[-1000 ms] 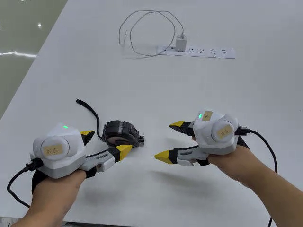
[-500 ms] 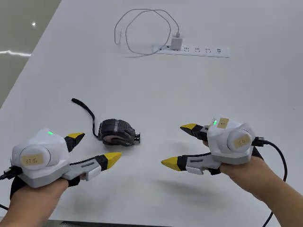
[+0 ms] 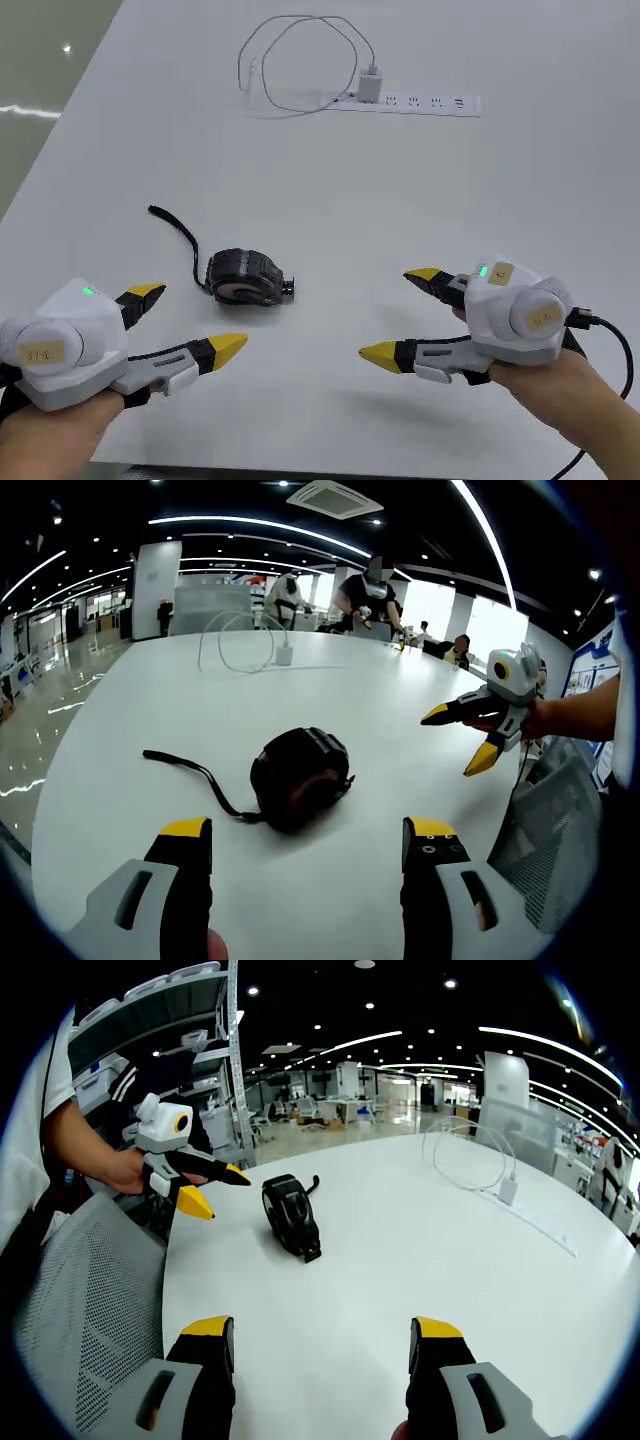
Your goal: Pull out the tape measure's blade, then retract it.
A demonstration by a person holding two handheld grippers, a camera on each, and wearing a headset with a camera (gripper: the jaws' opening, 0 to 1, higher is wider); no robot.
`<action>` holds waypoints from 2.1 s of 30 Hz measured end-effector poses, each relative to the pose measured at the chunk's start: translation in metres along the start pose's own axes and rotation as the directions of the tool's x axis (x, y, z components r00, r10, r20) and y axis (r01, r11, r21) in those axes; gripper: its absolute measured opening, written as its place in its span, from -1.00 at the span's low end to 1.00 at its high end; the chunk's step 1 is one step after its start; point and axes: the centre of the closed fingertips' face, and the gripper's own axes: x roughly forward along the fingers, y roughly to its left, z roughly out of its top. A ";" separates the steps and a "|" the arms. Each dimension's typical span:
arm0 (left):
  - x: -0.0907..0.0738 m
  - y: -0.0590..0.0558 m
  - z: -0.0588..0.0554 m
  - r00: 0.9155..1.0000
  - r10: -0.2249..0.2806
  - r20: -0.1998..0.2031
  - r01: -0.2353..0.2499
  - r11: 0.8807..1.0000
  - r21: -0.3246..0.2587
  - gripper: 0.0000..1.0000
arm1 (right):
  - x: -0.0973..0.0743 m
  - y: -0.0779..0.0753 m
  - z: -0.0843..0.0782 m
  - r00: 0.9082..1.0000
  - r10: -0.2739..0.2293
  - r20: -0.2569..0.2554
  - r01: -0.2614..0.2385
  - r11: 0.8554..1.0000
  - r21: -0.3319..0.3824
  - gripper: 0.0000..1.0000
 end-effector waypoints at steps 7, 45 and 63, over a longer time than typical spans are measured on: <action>-0.005 -0.002 -0.006 1.000 -0.024 0.005 0.024 1.000 -0.011 0.56 | -0.013 0.002 -0.011 1.000 -0.017 -0.011 0.017 1.000 0.015 0.44; -0.032 -0.007 -0.030 0.996 -0.066 -0.061 0.074 0.989 0.130 0.85 | -0.063 0.014 -0.058 0.996 -0.073 -0.048 0.077 0.994 0.080 0.82; -0.045 -0.008 -0.034 0.993 -0.087 -0.080 0.099 0.982 0.162 0.98 | -0.077 0.015 -0.067 0.993 -0.103 -0.050 0.108 0.988 0.115 0.98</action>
